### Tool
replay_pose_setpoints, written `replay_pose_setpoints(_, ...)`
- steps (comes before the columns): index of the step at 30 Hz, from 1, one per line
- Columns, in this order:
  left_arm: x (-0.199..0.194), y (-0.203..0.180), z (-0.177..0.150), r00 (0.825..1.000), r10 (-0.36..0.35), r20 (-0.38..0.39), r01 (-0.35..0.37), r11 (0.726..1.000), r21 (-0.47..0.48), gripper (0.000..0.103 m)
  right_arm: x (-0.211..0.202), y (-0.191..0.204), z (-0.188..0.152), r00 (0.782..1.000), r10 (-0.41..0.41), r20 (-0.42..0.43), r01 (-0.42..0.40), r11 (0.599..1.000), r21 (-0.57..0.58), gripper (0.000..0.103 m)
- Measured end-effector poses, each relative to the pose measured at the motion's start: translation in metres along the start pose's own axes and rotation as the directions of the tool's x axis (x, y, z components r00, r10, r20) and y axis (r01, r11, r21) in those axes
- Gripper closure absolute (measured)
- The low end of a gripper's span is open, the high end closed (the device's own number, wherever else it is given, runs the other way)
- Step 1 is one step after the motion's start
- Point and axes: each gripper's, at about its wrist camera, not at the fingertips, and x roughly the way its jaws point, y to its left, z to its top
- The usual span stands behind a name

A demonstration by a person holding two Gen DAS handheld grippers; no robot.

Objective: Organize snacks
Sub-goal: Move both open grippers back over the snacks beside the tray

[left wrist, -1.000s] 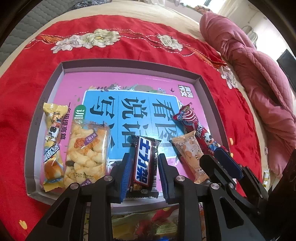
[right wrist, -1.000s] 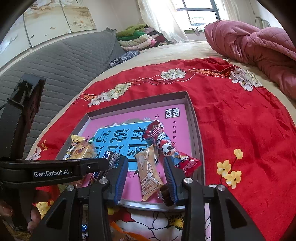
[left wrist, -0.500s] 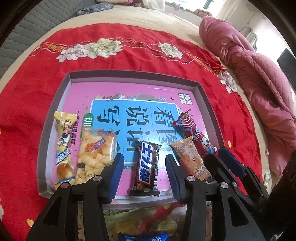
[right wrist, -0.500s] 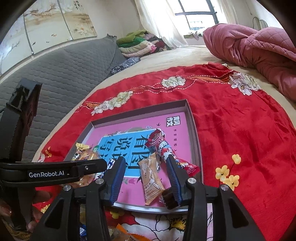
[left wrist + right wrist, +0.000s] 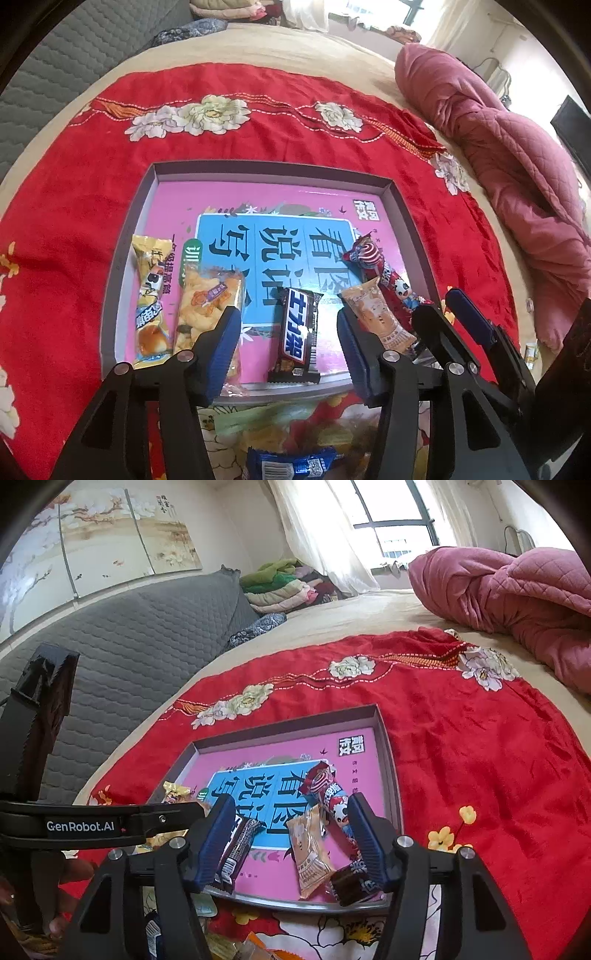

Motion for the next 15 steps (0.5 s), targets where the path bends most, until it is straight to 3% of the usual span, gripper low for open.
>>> replay_pose_setpoints(11,-0.012,0.002,-0.006,1.0,0.018,0.006,-0.018,1.0,-0.002,0.045,-0.015,0.003,0.006,0.997,0.015,0.072,-0.014,1.0,-0.011,0.03)
replay_pose_setpoints(15,-0.016,0.001,-0.007,1.0,0.02,0.006,-0.02,1.0,0.0,0.045,-0.023,0.005,0.008,0.994,0.012,0.107,-0.011,1.0,-0.016,0.018)
